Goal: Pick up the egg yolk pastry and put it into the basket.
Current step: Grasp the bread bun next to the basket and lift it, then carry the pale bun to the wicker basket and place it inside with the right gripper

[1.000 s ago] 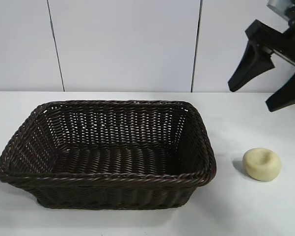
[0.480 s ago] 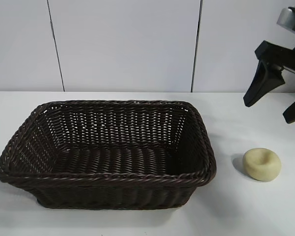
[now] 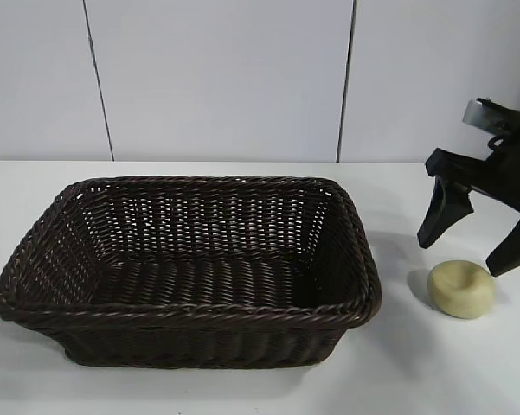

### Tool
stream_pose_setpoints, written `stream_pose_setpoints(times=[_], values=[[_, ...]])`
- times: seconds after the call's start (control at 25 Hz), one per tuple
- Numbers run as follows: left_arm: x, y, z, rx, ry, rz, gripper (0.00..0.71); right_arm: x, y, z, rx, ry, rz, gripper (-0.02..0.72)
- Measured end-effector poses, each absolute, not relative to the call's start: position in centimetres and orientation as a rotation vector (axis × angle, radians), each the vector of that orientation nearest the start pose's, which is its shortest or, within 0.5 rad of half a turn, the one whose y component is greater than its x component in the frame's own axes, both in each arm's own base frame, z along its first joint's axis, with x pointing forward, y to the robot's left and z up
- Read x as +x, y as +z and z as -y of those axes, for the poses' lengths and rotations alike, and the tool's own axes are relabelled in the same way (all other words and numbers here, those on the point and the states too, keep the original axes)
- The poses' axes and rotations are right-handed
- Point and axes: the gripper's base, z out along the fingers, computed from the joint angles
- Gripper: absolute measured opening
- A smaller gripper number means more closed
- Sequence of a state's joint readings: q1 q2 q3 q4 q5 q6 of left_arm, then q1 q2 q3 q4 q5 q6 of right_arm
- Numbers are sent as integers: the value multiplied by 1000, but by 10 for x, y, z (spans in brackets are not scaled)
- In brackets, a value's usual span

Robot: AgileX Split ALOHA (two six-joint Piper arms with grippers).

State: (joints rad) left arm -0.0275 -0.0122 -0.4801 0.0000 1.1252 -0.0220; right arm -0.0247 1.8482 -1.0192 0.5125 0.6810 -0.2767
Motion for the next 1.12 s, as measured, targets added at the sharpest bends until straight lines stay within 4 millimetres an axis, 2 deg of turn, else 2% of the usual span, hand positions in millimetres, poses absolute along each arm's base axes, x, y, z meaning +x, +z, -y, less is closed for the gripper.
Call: stream_pose_setpoints(times=[0.2, 0.28, 0.4, 0.52, 0.6, 0.68, 0.76, 0.88, 1.12], values=[[-7, 267, 0, 6, -29, -2117, 605, 336, 134, -19, 223, 465, -2916, 569], [-7, 267, 0, 6, -29, -2117, 605, 337, 132, -18, 232, 459, -2916, 542], [-7, 267, 0, 6, -29, -2117, 605, 337, 132, -18, 248, 446, -2909, 398], [-7, 267, 0, 6, -29, -2117, 605, 337, 132, -17, 238, 435, -2914, 191], [-7, 267, 0, 6, -29, -2117, 605, 336, 132, -17, 236, 440, -2922, 92], [-7, 267, 0, 6, -29, -2117, 605, 335, 132, -18, 233, 448, -2933, 48], [-7, 267, 0, 6, -29, -2117, 605, 335, 135, -18, 231, 454, -2933, 38], [-7, 267, 0, 6, -29, -2117, 605, 335, 154, -20, 192, 480, -2925, 33], [-7, 267, 0, 5, -30, -2117, 605, 339, 234, -25, 72, 546, -2798, 33]])
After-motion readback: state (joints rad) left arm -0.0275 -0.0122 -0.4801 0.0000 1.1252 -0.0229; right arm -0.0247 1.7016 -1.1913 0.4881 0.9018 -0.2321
